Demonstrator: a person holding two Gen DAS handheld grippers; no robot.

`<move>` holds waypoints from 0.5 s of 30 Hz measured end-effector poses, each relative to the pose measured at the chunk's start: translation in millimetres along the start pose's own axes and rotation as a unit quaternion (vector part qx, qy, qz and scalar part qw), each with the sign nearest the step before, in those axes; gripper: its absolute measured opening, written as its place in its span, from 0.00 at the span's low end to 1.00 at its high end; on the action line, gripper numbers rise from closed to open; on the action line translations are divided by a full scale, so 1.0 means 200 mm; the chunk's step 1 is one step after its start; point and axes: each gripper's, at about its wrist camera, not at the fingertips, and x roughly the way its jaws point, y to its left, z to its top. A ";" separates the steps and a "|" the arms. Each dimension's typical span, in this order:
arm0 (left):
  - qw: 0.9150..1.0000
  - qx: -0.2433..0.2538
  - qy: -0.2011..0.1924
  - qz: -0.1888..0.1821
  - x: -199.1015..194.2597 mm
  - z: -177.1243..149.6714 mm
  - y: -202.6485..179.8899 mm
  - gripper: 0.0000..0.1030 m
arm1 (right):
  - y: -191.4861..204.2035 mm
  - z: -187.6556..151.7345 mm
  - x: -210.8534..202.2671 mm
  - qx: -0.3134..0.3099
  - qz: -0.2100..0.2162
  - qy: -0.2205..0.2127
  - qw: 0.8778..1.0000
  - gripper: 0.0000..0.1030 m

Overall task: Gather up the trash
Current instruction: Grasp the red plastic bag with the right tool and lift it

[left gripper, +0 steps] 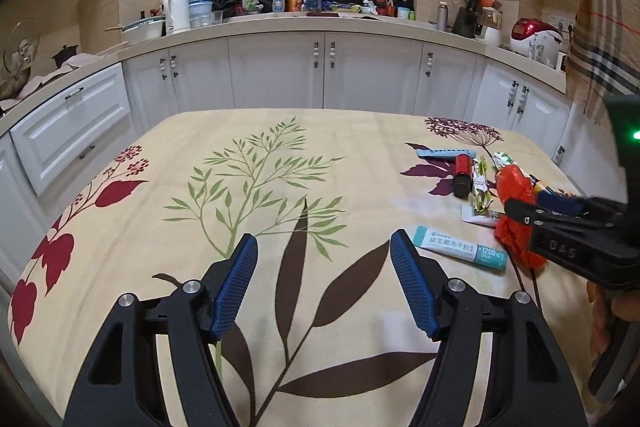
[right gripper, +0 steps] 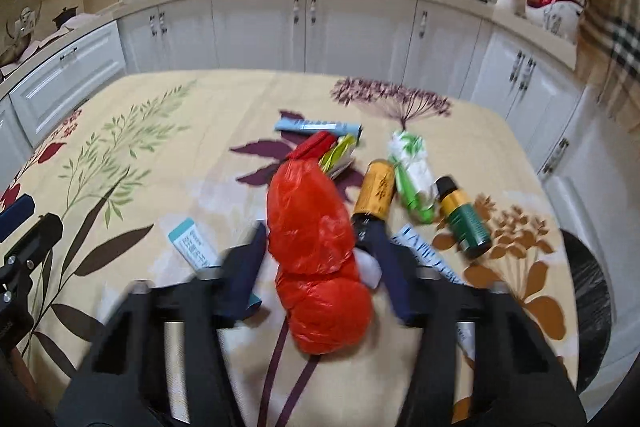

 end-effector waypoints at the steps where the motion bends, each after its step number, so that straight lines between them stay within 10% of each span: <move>1: 1.000 0.000 0.000 -0.003 0.00 0.00 -0.01 0.65 | 0.00 -0.01 0.01 0.003 0.007 0.005 1.000 0.26; 15: 0.995 0.036 0.039 -0.080 0.08 -0.02 -0.37 0.68 | -0.27 -0.10 -0.32 0.045 -0.030 -0.068 0.996 0.22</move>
